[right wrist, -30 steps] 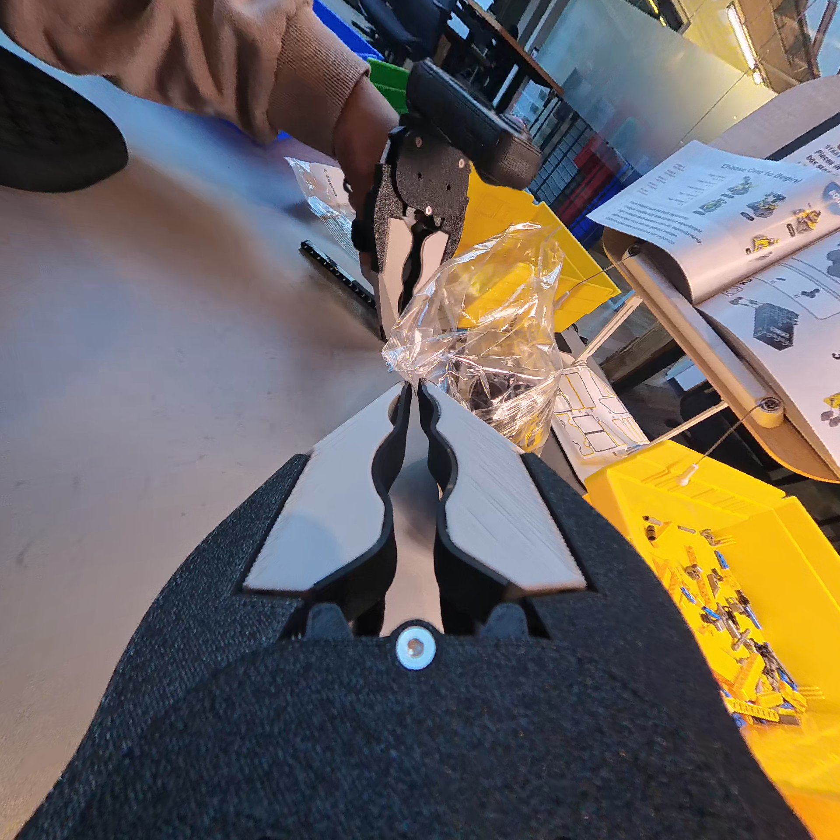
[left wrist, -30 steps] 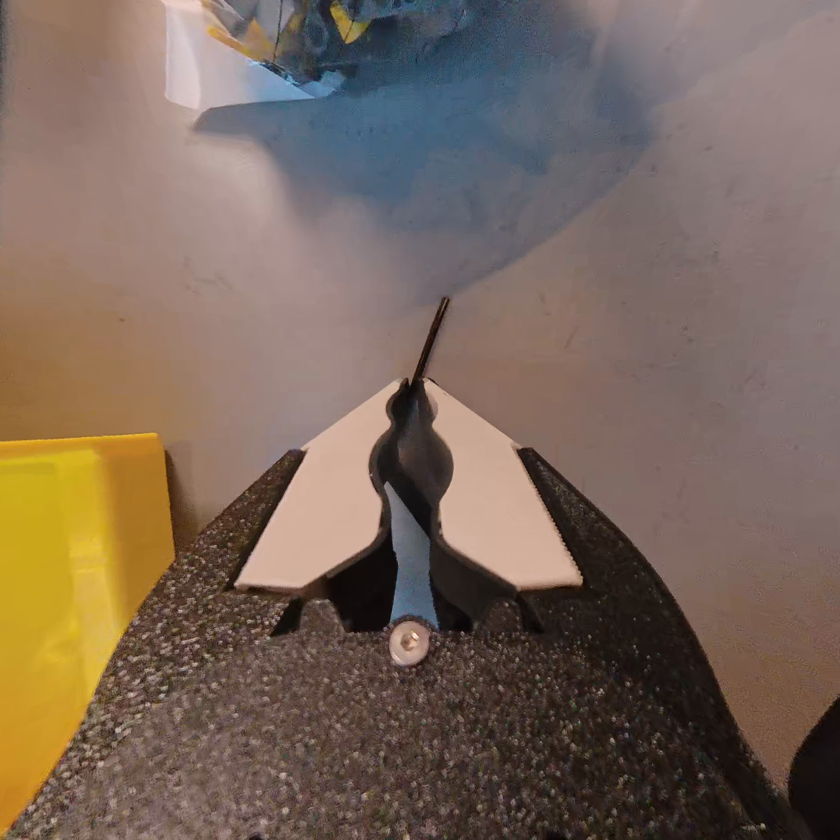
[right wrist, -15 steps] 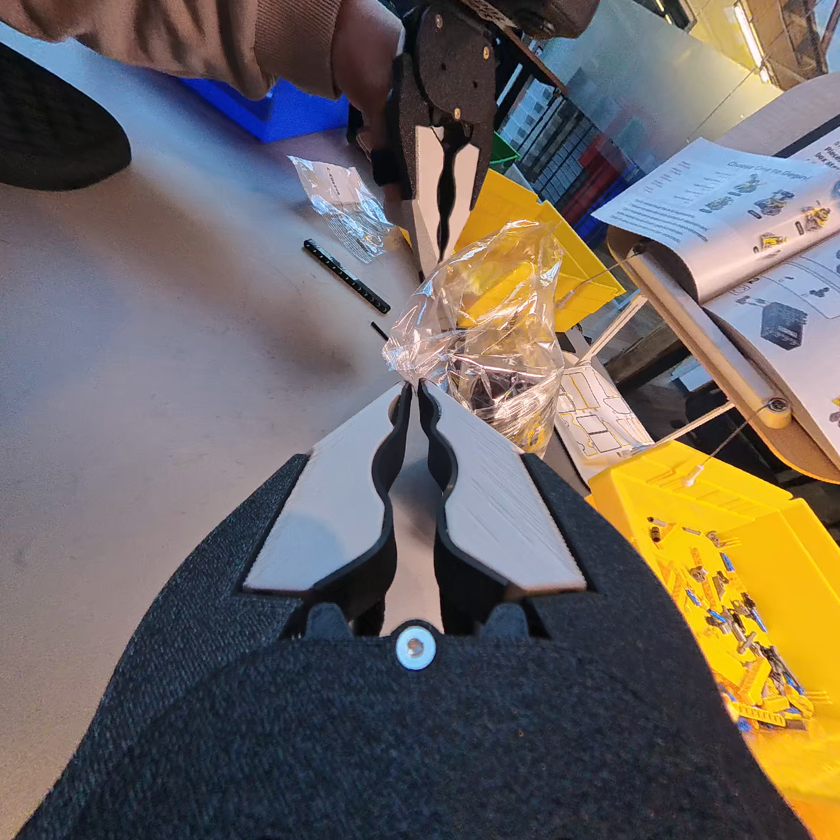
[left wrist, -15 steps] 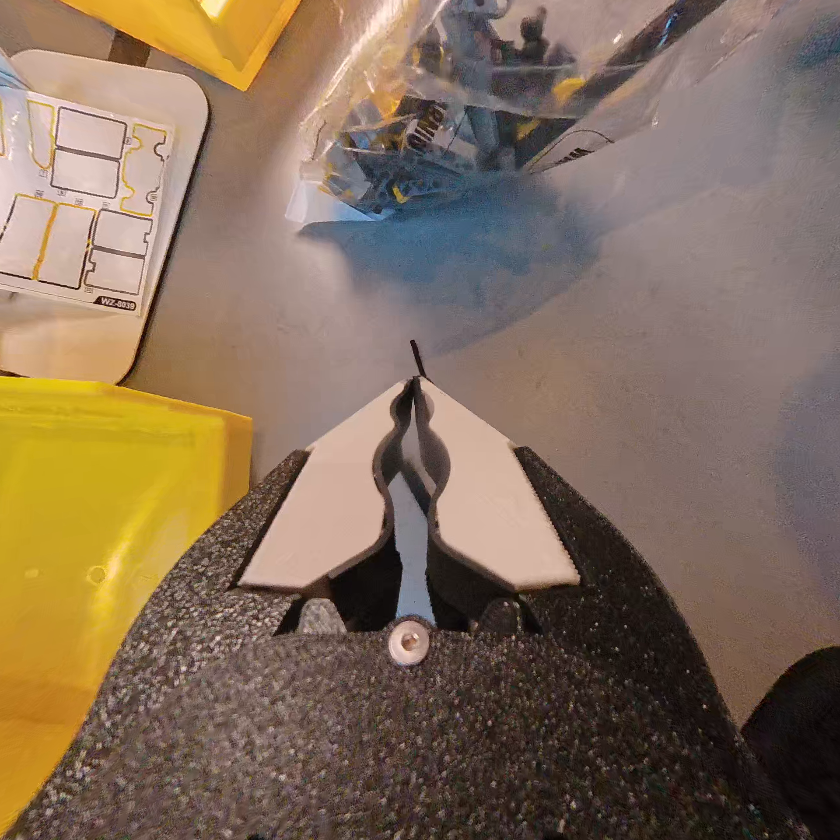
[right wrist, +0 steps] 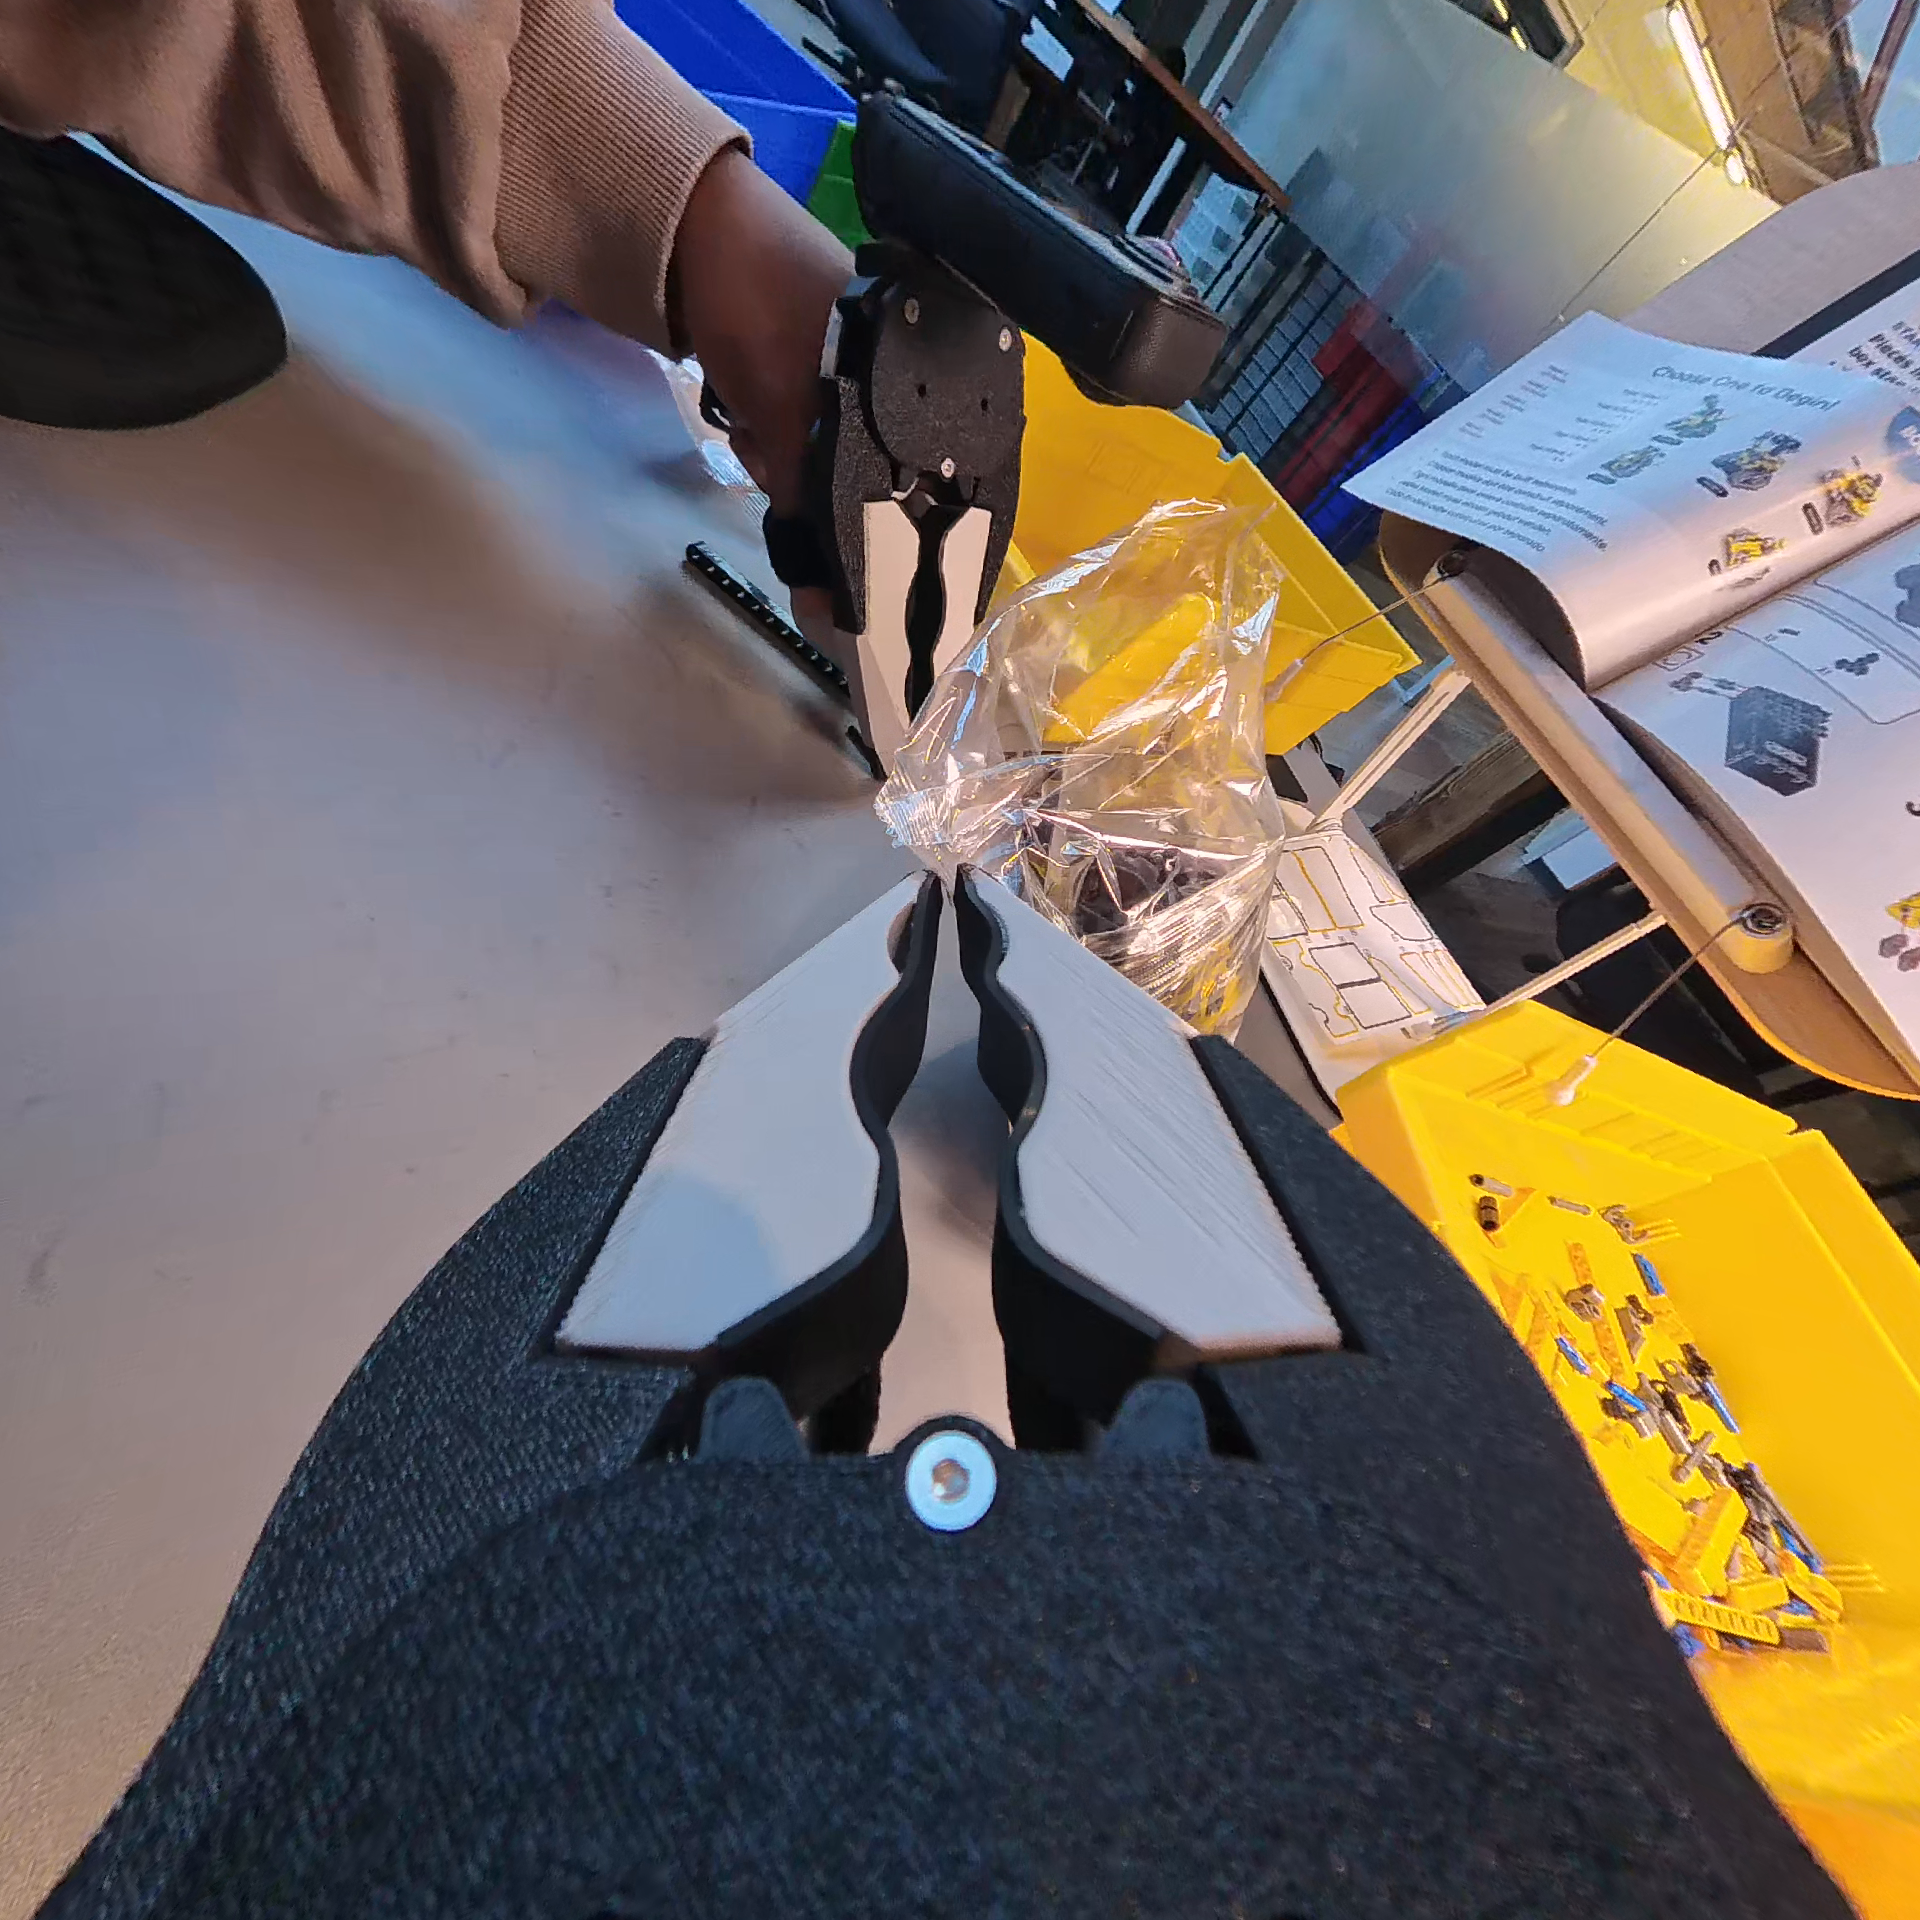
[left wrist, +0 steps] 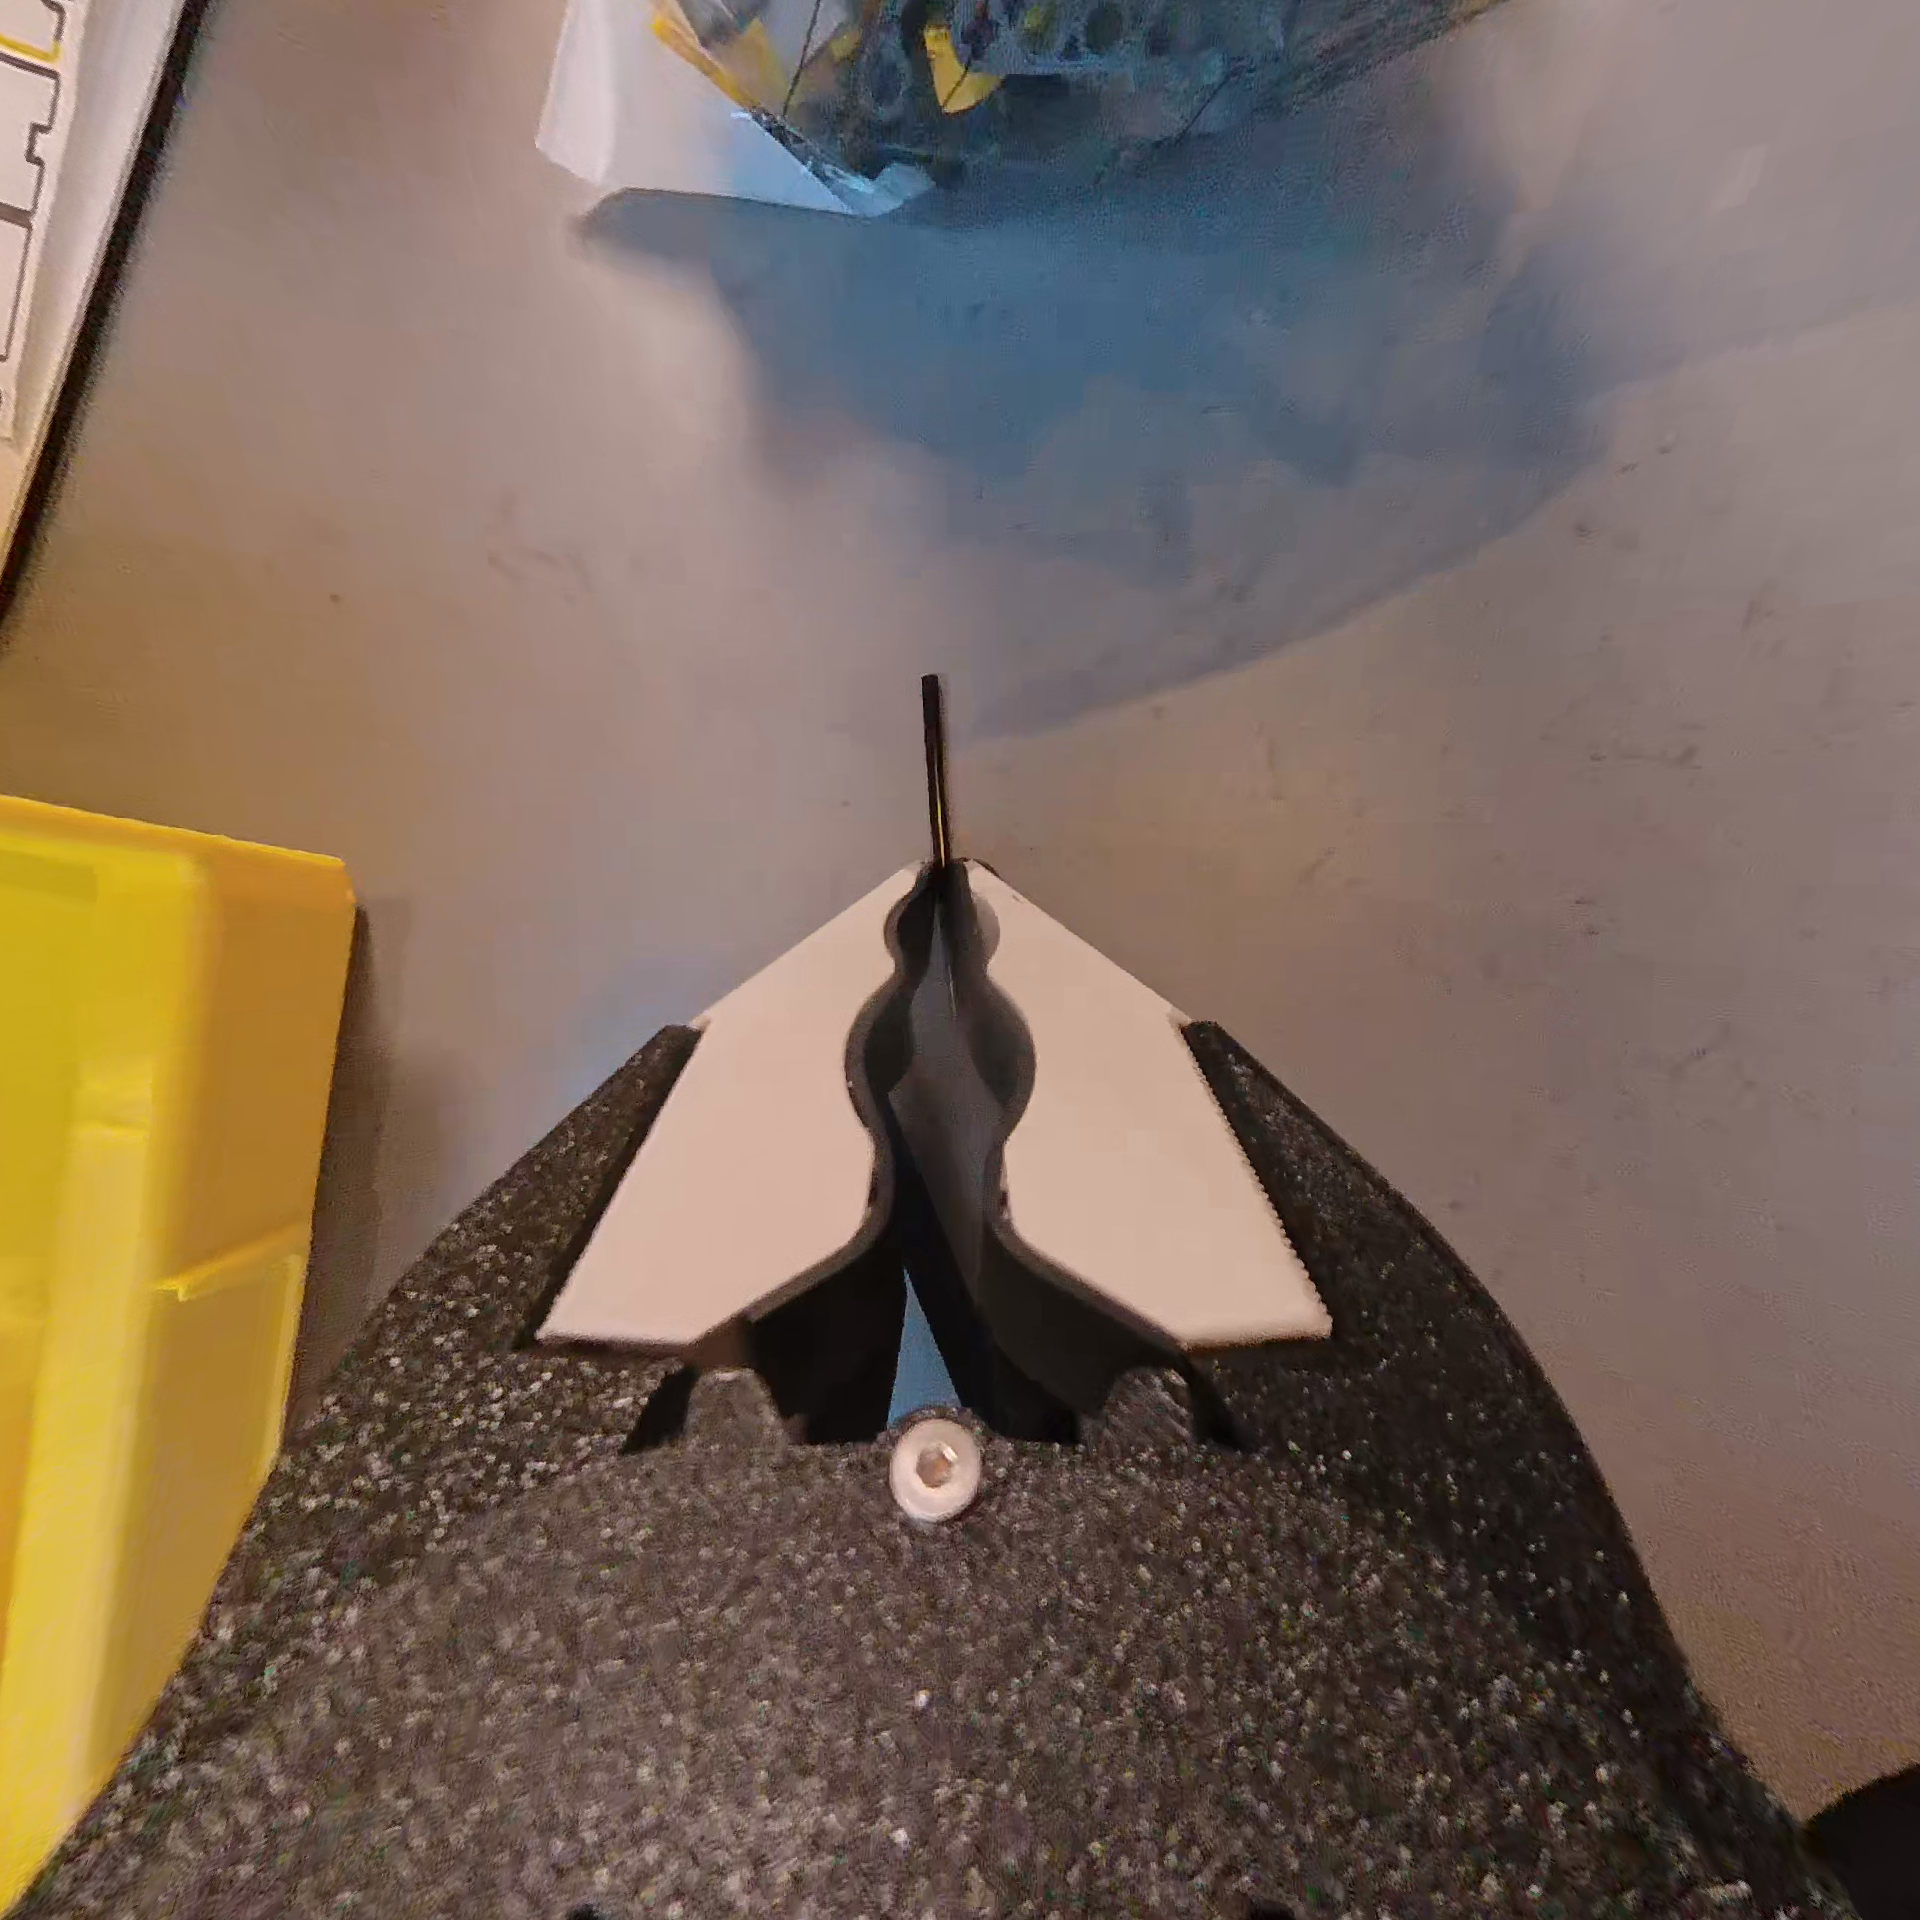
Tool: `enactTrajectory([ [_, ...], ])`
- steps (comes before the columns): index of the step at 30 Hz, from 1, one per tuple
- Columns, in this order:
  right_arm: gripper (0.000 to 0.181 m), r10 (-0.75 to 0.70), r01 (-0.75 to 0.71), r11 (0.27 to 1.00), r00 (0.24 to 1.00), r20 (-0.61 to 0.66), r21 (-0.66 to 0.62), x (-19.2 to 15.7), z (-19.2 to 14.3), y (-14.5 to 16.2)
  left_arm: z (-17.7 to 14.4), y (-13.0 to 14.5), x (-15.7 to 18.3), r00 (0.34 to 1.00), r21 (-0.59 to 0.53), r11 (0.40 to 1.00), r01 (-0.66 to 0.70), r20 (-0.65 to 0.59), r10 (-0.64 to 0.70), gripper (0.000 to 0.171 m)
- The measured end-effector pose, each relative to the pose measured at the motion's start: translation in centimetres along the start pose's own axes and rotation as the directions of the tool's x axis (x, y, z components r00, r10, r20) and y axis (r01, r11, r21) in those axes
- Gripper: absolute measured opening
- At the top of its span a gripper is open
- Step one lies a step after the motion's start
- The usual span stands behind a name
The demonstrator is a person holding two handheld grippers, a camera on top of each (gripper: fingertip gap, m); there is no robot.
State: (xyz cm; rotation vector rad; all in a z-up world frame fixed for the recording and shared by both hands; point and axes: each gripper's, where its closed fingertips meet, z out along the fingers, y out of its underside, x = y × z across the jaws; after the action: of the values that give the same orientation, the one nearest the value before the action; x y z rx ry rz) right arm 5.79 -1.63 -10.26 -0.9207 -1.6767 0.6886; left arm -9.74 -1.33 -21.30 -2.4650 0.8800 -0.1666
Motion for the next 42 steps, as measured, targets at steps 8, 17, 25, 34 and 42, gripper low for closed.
enactTrajectory([
  [8,0.002,-0.002,0.002,1.000,1.000,-0.005,0.000,0.1,-0.1,0.0,-0.6,-0.2,0.4,1.000,0.025,1.000,-0.008,-0.027,0.009,0.000],
  [17,0.002,-0.005,0.005,1.000,1.000,0.012,-0.005,-0.3,0.3,0.1,-2.7,-0.8,0.1,0.996,0.134,0.987,0.091,-0.009,-0.090,0.000],
  [25,0.002,-0.004,0.004,1.000,1.000,-0.002,-0.005,0.1,0.0,0.1,-0.5,0.5,0.5,0.989,0.074,0.988,0.136,0.052,-0.140,0.003],
  [34,0.002,-0.002,0.002,1.000,1.000,-0.011,0.000,0.4,-0.3,0.1,-0.8,0.3,0.4,0.989,0.091,0.987,0.132,0.061,-0.138,0.000],
  [42,0.001,0.000,0.000,1.000,1.000,-0.006,0.001,0.4,-0.3,0.2,-2.9,0.9,0.2,0.980,0.164,0.970,0.178,0.063,-0.190,0.000],
])
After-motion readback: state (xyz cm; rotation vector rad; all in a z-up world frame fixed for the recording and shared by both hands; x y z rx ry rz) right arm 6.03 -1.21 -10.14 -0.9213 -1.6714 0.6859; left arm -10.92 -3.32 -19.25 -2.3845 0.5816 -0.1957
